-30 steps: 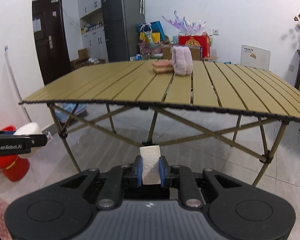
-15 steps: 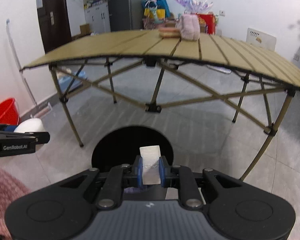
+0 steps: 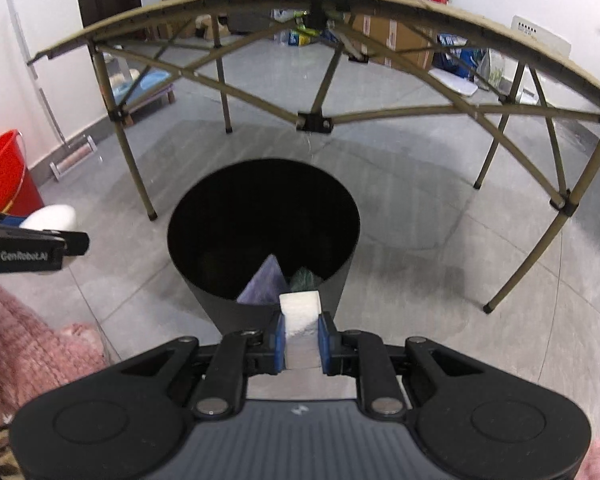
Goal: Collect trash
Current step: 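Lower the right tool into the bin and open it to drop the foam block, then move the left tool over the bin and open it to drop the foam cylinder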
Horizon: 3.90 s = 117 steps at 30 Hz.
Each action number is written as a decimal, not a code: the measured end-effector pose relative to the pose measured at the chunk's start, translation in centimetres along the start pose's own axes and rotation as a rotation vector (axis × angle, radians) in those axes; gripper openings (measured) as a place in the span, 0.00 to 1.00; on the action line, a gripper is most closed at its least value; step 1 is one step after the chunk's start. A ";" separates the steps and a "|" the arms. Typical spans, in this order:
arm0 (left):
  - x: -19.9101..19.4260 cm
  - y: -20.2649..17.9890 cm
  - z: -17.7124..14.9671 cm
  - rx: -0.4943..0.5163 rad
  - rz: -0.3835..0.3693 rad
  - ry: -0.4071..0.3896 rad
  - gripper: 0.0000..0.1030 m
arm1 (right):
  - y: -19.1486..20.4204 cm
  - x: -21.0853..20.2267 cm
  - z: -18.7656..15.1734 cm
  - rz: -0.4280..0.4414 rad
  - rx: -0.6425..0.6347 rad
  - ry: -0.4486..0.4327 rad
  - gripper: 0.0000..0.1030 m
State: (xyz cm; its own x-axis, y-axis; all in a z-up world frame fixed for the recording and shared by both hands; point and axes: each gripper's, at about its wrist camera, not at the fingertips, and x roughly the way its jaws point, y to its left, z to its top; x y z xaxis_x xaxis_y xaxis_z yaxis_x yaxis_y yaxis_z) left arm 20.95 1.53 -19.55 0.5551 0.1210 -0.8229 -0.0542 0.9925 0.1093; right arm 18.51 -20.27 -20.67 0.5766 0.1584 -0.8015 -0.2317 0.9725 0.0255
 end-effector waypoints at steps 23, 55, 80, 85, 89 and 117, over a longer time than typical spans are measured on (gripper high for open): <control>3.4 -0.4 -0.3 0.011 0.057 0.095 0.53 | -1.4 4.5 -0.8 -0.002 0.066 0.111 0.16; 5.9 1.6 2.1 -0.135 0.121 0.150 0.53 | 0.7 7.1 5.5 0.000 0.070 0.024 0.16; 5.7 2.9 2.8 -0.180 0.128 0.152 0.53 | 2.4 10.7 9.1 0.017 0.088 0.036 0.16; 5.6 3.3 3.0 -0.206 0.121 0.150 0.53 | 2.8 11.0 9.3 0.035 0.084 0.049 0.20; 5.5 3.4 3.0 -0.206 0.121 0.152 0.53 | 3.0 11.1 9.6 0.042 0.079 0.043 0.62; 5.1 0.0 4.2 -0.140 0.085 0.120 0.53 | -1.4 8.6 9.6 -0.049 0.145 -0.013 1.00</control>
State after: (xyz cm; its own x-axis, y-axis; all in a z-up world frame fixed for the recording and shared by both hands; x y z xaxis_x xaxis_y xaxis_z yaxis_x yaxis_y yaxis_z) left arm 27.24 2.07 -21.40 0.4413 0.1976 -0.8753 -0.2168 0.9700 0.1097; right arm 31.33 -18.67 -21.88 0.5946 0.1114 -0.7963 -0.0882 0.9934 0.0731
